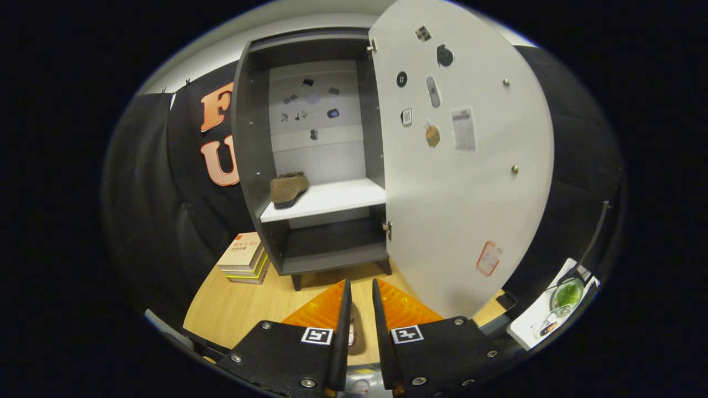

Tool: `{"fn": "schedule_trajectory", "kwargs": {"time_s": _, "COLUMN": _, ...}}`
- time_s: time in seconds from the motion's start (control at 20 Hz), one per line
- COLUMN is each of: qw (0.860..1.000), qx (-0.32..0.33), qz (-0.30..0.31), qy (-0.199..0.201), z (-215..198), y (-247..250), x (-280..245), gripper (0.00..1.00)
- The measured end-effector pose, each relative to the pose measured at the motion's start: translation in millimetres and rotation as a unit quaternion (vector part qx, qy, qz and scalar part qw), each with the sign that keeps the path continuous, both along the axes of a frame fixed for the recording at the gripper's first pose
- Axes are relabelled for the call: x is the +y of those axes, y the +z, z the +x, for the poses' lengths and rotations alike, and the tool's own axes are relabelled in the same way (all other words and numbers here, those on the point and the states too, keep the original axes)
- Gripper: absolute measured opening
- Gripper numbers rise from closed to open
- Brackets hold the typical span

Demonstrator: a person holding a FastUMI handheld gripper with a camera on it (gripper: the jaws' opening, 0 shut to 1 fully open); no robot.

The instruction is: Open the shoe cabinet door, grab the shoes and put them into the shoe cabinet, then close the shoe cabinet door.

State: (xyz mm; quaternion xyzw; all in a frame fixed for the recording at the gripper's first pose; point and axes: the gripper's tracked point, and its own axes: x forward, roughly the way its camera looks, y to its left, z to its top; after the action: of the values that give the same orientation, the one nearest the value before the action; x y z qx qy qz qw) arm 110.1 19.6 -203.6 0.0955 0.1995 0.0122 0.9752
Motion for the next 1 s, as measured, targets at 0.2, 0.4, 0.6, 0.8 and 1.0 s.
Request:
{"fn": "schedule_trajectory", "kwargs": {"time_s": 0.2, "qw": 0.998, "qx": 0.06, "qz": 0.014, "qy": 0.029, "z": 2, "y": -73, "x": 18, "gripper": 0.24}}
{"fn": "schedule_trajectory", "kwargs": {"time_s": 0.4, "qw": 0.992, "qx": 0.104, "qz": 0.033, "qy": 0.063, "z": 9, "y": -130, "x": 40, "gripper": 0.24}}
{"fn": "schedule_trajectory", "kwargs": {"time_s": 0.6, "qw": 0.984, "qx": 0.147, "qz": 0.045, "qy": 0.091, "z": 21, "y": -180, "x": 60, "gripper": 0.24}}
{"fn": "schedule_trajectory", "kwargs": {"time_s": 0.8, "qw": 0.975, "qx": 0.183, "qz": 0.051, "qy": 0.118, "z": 27, "y": -222, "x": 74, "gripper": 0.24}}
{"fn": "schedule_trajectory", "kwargs": {"time_s": 1.0, "qw": 0.967, "qx": 0.201, "qz": 0.057, "qy": 0.144, "z": 40, "y": -247, "x": 89, "gripper": 0.24}}
